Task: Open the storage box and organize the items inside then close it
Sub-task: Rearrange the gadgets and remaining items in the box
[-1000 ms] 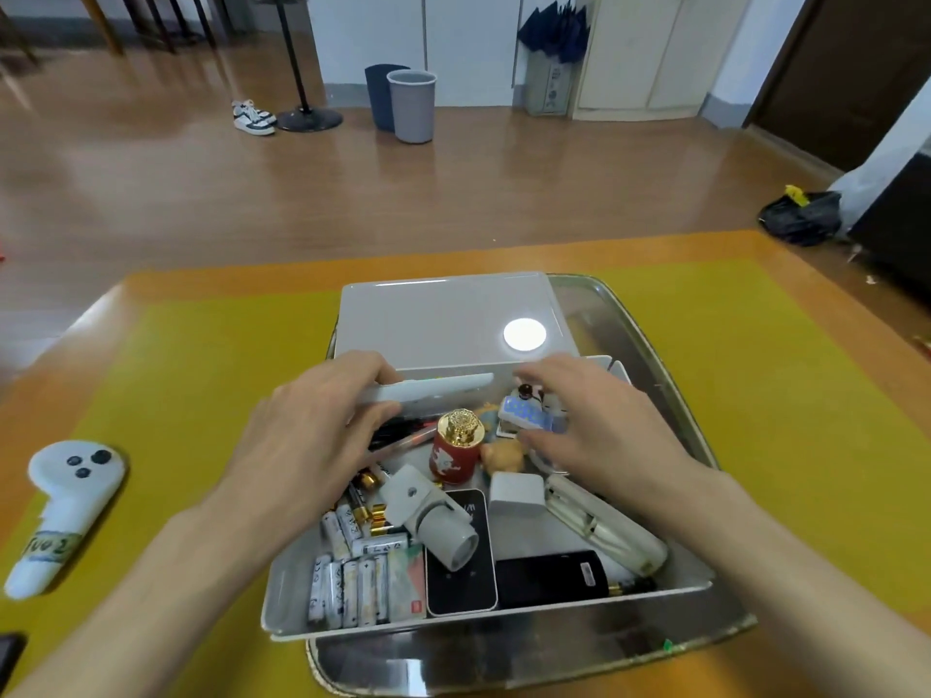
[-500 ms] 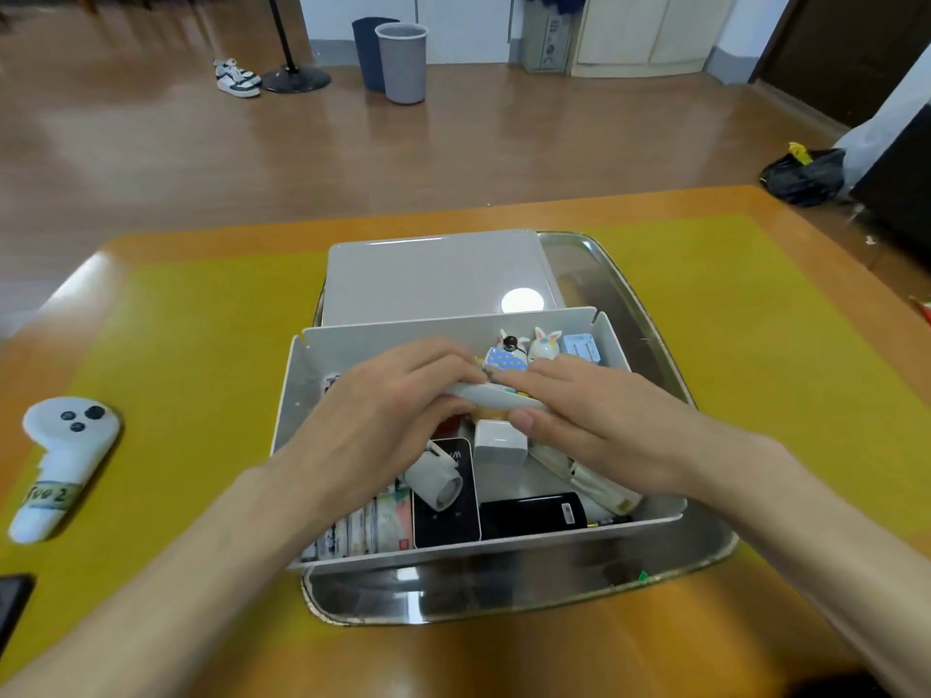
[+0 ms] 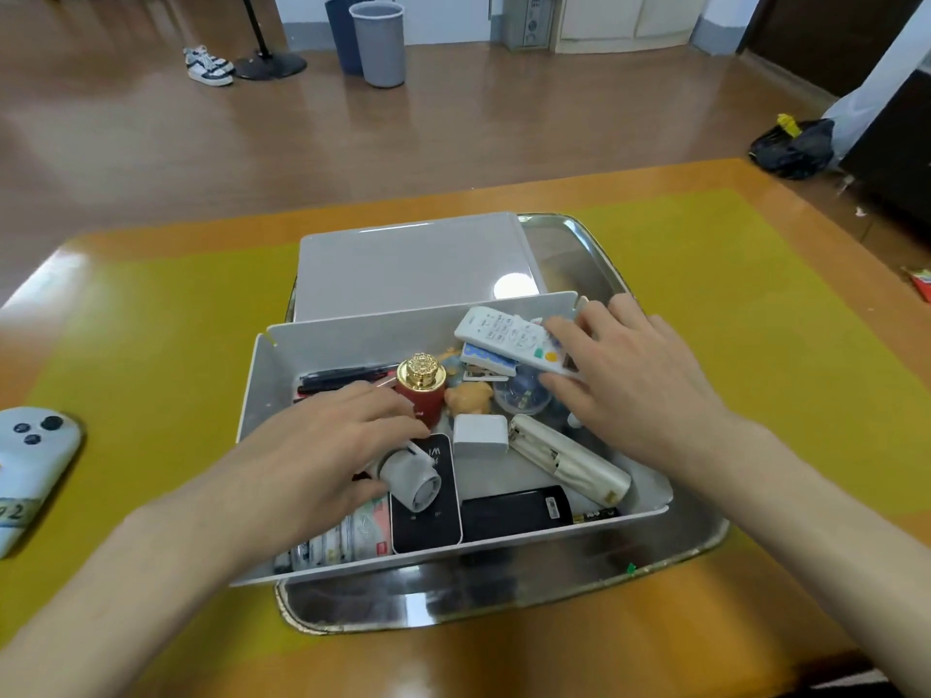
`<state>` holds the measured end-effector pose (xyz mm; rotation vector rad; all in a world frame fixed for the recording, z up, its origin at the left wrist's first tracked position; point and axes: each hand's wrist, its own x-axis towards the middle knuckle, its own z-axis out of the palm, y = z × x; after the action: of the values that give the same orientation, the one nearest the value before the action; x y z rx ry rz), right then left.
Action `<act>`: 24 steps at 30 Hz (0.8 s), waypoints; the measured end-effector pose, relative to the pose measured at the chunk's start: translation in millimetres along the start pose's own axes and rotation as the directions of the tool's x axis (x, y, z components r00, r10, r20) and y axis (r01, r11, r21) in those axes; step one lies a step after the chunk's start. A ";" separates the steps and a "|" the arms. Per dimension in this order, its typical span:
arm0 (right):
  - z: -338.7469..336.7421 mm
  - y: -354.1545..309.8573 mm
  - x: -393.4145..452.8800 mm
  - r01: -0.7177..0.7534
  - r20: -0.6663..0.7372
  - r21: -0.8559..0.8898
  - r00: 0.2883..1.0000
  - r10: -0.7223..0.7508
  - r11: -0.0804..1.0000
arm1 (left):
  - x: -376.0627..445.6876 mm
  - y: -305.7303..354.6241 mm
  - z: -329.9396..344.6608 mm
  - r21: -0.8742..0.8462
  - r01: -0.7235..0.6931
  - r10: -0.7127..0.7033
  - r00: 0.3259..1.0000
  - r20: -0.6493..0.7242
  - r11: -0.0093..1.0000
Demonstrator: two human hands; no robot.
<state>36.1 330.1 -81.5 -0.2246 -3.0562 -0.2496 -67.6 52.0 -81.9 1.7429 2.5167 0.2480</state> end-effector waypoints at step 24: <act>-17.7 -27.8 -22.1 0.053 0.279 -0.073 0.960 -0.030 0.996 | 2.8 -10.1 9.6 0.105 0.082 -0.104 0.967 0.231 0.991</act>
<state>54.7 297.0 -70.2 -0.2169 -3.3362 -0.3729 -76.5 52.0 -93.0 1.5719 2.4628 -0.0820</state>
